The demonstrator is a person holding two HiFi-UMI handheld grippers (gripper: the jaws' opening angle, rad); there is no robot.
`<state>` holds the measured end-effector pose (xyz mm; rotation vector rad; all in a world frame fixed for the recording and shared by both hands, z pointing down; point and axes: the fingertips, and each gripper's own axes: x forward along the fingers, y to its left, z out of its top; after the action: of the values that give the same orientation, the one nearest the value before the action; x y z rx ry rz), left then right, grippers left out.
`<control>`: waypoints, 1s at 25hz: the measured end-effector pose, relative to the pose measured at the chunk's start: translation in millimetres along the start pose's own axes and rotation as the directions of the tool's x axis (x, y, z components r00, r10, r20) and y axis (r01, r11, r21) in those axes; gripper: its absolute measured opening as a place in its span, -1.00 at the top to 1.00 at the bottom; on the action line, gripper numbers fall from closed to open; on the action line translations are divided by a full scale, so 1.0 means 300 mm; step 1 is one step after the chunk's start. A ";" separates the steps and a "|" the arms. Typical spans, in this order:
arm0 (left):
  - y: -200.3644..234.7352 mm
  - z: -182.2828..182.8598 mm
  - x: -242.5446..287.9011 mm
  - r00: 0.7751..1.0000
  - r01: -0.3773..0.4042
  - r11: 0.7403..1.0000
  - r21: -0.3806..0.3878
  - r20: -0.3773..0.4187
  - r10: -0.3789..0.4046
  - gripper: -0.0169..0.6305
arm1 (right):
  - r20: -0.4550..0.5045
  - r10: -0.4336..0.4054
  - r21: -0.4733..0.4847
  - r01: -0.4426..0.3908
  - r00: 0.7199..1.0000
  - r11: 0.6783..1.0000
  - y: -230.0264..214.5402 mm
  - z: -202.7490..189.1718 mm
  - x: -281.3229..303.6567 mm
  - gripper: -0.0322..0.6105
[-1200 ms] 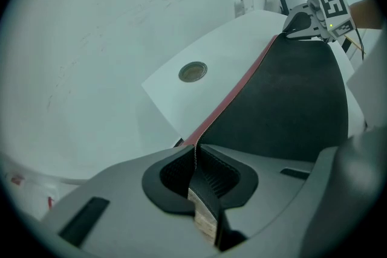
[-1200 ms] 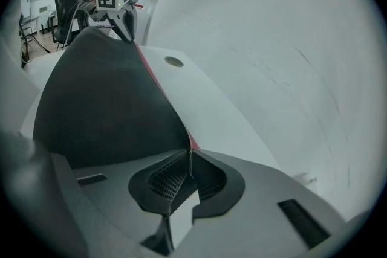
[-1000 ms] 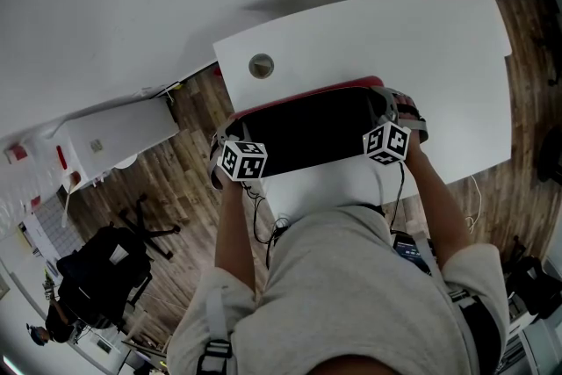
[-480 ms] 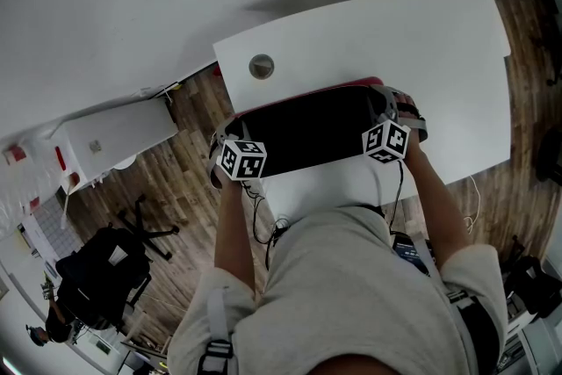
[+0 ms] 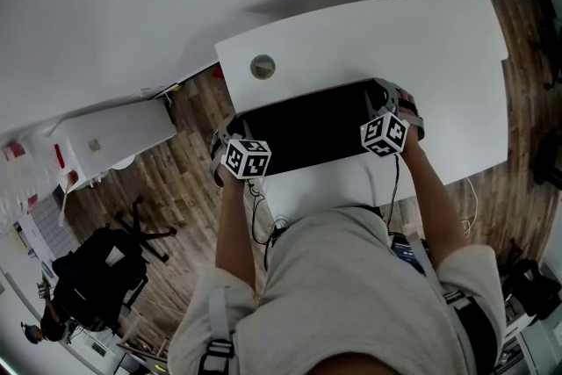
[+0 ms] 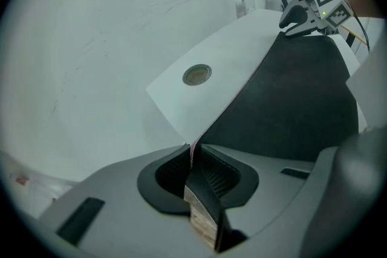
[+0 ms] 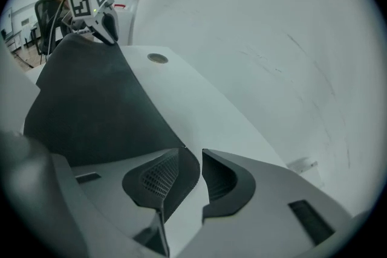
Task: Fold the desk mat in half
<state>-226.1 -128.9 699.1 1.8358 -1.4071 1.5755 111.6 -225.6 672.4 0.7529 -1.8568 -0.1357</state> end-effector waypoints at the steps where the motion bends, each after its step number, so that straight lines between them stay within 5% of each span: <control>1: 0.000 -0.001 -0.001 1.000 -0.008 1.000 -0.002 0.011 0.008 0.81 | 0.002 0.000 0.025 0.000 1.000 1.000 -0.006 -0.001 -0.002 0.47; 8: 0.019 -0.007 -0.005 0.997 -0.057 0.997 -0.044 0.052 0.060 0.69 | -0.007 -0.065 0.050 0.066 0.998 0.997 -0.004 -0.006 -0.008 0.45; 14: 0.094 0.004 -0.071 0.978 -0.171 0.981 -0.090 0.109 0.180 0.69 | -0.044 -0.133 0.050 0.135 0.990 0.990 -0.023 -0.019 -0.033 0.45; 25: -0.029 -0.004 -0.259 0.956 -0.036 0.963 -0.268 0.273 0.111 0.86 | 0.137 -0.122 0.326 0.072 0.983 0.943 0.051 0.153 -0.254 0.73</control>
<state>-211.3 -89.1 633.3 1.9215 -1.7348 1.1203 81.9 -182.7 598.8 1.0856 -2.0169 0.0479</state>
